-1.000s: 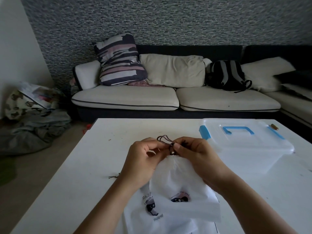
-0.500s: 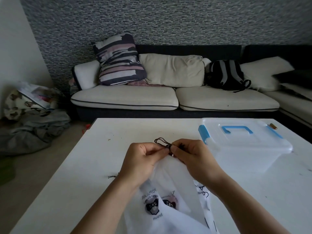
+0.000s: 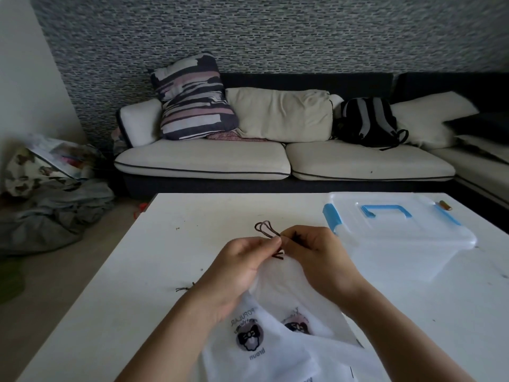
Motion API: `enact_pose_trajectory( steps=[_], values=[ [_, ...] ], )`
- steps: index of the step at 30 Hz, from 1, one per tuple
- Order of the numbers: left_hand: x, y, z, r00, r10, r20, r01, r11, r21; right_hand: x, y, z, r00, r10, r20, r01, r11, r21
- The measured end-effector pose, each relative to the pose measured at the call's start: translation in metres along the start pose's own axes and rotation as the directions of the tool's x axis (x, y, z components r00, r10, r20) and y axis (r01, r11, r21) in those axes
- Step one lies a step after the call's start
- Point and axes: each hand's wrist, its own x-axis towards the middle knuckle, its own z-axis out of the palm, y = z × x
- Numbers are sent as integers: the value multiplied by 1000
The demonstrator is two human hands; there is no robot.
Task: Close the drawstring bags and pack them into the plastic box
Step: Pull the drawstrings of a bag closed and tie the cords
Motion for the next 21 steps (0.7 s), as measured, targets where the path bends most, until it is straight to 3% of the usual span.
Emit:
enact_pose_trajectory(
  steps=[3,7,17,21],
  values=[
    [2,2,-7,984,173,-31,-163,966,198,1,1,-6,999,34,27,-36,995,89],
    [3,5,-17,927,373,-39,-323,847,422,-1,-1,-8,998,37,56,-45,990,135],
    [0,2,-18,858,513,-15,-430,736,523,1,-1,-7,989,131,64,-143,955,261],
    [-1,-4,-10,825,552,-124,-417,742,524,1,1,-7,987,153,57,-163,949,269]
  ],
)
